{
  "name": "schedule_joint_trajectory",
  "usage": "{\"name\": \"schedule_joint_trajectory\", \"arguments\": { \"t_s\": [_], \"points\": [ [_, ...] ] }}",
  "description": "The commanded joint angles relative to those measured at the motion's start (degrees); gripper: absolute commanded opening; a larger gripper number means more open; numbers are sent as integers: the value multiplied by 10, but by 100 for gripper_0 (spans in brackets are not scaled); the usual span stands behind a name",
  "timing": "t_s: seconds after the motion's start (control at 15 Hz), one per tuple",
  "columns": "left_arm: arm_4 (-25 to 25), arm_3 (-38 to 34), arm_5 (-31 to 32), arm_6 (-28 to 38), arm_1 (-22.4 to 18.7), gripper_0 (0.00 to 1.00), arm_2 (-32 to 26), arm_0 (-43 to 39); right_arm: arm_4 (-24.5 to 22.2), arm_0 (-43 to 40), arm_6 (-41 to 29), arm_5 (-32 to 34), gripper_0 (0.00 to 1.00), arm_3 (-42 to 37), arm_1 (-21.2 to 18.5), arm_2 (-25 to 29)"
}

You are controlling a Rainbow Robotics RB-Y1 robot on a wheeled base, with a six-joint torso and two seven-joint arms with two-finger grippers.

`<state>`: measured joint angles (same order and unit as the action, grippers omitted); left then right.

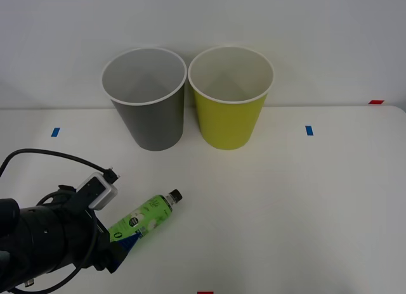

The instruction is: Put cans in the gray bin and PET bottles in the light green bin.

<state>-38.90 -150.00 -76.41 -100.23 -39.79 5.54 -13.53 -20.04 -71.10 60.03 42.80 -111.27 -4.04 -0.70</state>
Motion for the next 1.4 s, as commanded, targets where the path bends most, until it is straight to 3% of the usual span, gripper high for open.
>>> {"name": "schedule_joint_trajectory", "arguments": {
  "t_s": [0.07, 0.33, 1.4],
  "points": [
    [1, 0, 0, -6, -1, 100, 29, 43, 0, 0, 0, 0, 0, 0, 0, 0],
    [38, 19, 0, -1, 1, 100, 74, 86, 0, 0, 0, 0, 0, 0, 0, 0],
    [45, 152, 0, 1, 34, 100, 132, 137, 0, 0, 0, 0, 0, 0, 0, 0]
  ]
}}
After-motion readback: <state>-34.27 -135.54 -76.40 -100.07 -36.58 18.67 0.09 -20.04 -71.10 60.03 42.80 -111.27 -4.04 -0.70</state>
